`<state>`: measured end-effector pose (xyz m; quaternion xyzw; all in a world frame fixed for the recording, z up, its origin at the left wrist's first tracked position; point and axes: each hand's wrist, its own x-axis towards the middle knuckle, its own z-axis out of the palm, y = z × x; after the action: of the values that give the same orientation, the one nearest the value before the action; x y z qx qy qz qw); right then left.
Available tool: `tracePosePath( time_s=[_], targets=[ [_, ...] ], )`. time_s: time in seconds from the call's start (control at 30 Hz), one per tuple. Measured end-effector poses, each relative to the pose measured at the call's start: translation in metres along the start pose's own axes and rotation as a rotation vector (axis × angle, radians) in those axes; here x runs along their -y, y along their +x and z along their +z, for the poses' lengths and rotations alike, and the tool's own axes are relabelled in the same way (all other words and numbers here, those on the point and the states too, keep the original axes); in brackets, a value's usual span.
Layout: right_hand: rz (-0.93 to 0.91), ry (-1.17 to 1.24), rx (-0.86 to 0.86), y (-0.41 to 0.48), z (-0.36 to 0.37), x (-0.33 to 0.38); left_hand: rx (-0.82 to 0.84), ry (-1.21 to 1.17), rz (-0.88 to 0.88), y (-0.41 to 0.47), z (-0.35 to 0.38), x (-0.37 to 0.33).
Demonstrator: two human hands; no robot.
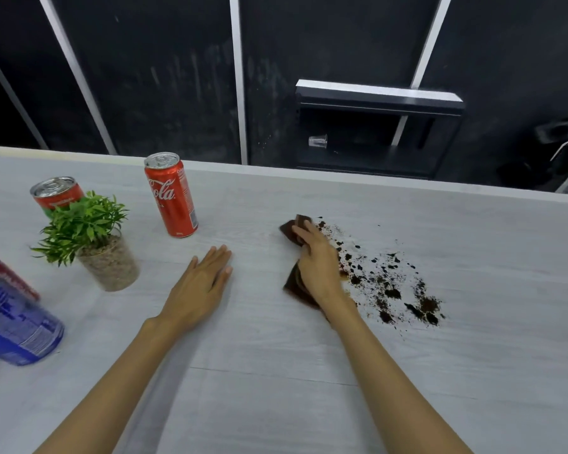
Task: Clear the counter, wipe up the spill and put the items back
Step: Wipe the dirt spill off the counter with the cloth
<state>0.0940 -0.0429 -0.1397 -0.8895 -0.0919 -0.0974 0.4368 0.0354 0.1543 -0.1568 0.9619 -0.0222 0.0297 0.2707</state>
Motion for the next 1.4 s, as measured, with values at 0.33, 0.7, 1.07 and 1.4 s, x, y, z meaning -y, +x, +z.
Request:
tracePosePath(
  time_s=[0.33,0.7,1.07,1.4],
  targets=[
    [-0.169,-0.338,0.214,0.047,0.066,0.013,-0.069,0.068,0.015,0.008,0.009,0.009],
    [0.153,-0.184,0.005,0.054,-0.007,-0.032,-0.032,0.1,0.016,0.006,0.007,0.002],
    [-0.238,-0.338,0.186,-0.093,0.01,0.001,-0.014,0.268,0.09,-0.055,0.021,-0.014],
    [-0.02,-0.142,0.206,-0.046,-0.075,-0.042,0.048,0.166,0.029,-0.061,0.019,-0.027]
  ],
)
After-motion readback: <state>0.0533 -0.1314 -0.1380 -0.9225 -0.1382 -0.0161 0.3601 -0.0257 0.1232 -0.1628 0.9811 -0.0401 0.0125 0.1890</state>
